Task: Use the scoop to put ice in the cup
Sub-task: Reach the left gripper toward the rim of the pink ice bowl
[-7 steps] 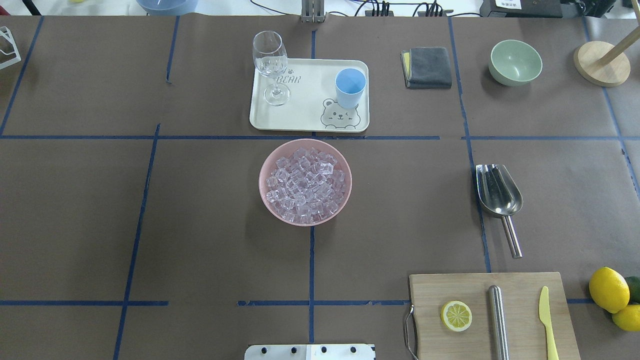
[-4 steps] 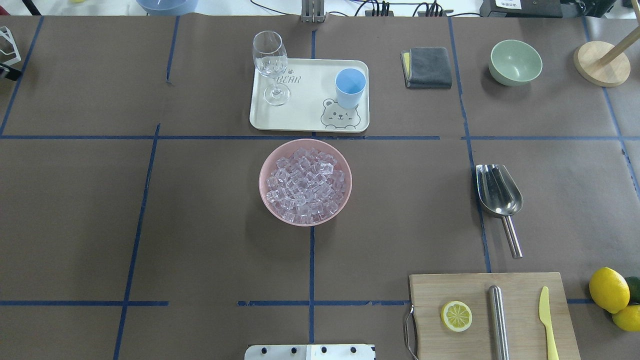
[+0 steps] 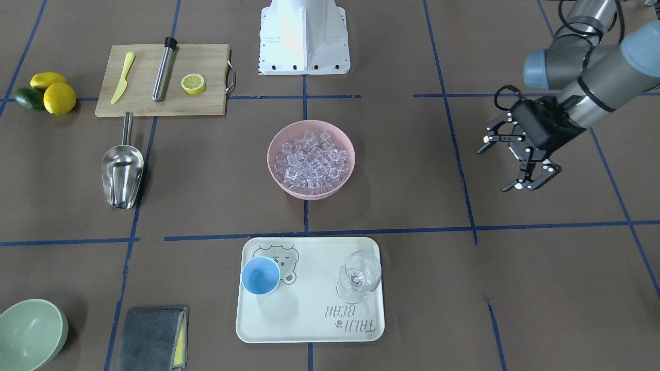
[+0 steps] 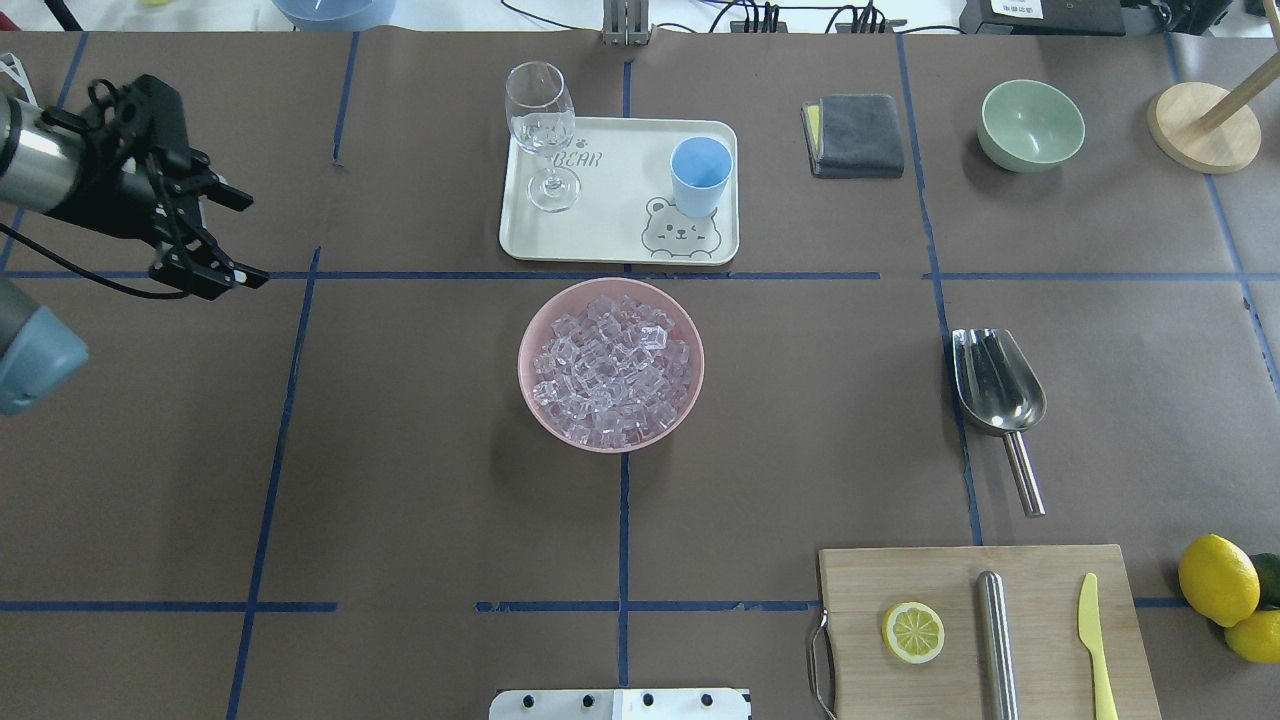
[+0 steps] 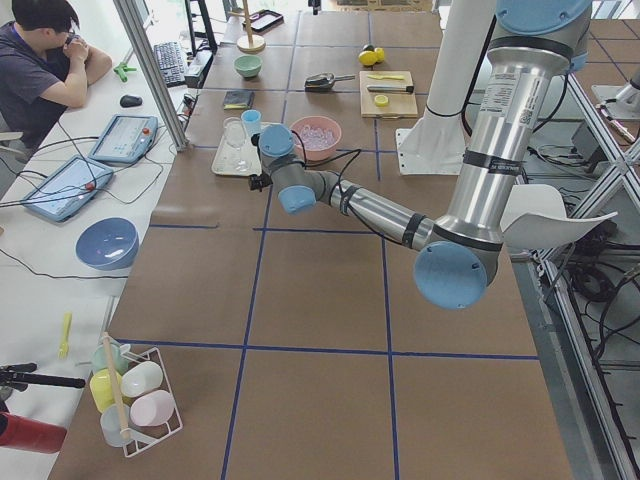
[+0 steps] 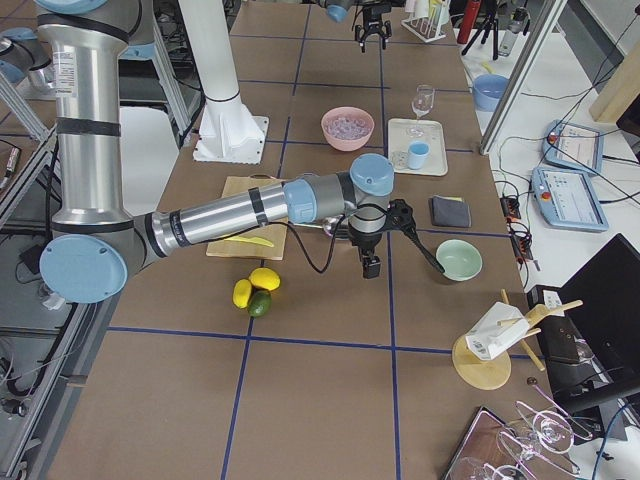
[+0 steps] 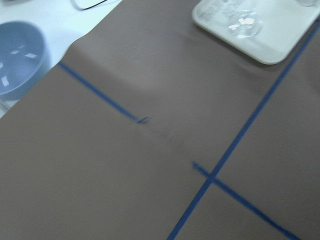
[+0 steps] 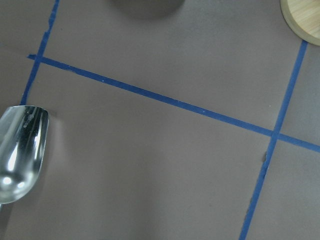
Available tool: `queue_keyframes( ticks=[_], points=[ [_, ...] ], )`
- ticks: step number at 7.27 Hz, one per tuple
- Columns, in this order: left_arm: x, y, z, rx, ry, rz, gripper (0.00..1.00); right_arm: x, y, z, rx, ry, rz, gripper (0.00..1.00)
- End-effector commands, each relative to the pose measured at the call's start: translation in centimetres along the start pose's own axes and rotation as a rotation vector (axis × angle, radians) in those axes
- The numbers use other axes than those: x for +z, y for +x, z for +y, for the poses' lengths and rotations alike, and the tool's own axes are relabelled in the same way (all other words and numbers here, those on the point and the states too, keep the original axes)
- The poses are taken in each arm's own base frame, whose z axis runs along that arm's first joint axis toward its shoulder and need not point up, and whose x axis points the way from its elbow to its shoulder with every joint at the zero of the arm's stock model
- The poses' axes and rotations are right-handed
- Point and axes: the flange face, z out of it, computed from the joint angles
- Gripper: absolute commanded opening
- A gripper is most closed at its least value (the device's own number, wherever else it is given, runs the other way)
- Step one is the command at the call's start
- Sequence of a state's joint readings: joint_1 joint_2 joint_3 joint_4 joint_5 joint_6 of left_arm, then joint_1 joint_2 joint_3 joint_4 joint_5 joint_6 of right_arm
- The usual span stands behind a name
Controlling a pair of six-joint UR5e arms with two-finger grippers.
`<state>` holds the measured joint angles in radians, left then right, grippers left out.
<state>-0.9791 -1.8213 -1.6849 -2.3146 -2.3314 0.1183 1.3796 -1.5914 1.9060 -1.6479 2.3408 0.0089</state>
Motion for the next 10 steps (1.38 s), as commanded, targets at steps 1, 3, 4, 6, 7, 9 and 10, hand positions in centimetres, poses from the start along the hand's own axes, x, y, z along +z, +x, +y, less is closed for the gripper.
queue_keyframes(
  ticks=[1,3,4,6,7,9,10],
  points=[
    [6.8,5.4,-3.9,0.127,0.050,-0.003,1.00,1.8,-5.2,-0.9,0.067,-0.032,-0.012,1.00],
    [13.6,7.8,-3.0,0.234,0.166,0.060,1.00,1.6,-7.3,-1.5,0.061,-0.026,-0.021,1.00],
    [16.0,8.8,-3.2,0.251,0.181,0.089,1.00,1.7,-8.3,-1.7,0.039,-0.015,-0.028,1.00],
    [19.0,10.4,-6.2,0.264,0.205,0.020,1.00,3.3,-12.1,-1.9,0.107,0.067,-0.052,1.00],
    [20.0,10.6,-6.7,0.249,0.202,0.028,1.00,4.6,-14.0,-1.9,0.128,0.072,-0.065,1.00],
    [20.7,11.3,-7.6,0.249,0.207,0.042,1.00,6.1,-16.0,-1.5,0.149,0.051,-0.077,1.00],
    [21.0,11.7,-7.6,0.249,0.205,0.053,1.00,6.5,-16.9,-1.4,0.155,0.063,-0.073,1.00]
  ],
)
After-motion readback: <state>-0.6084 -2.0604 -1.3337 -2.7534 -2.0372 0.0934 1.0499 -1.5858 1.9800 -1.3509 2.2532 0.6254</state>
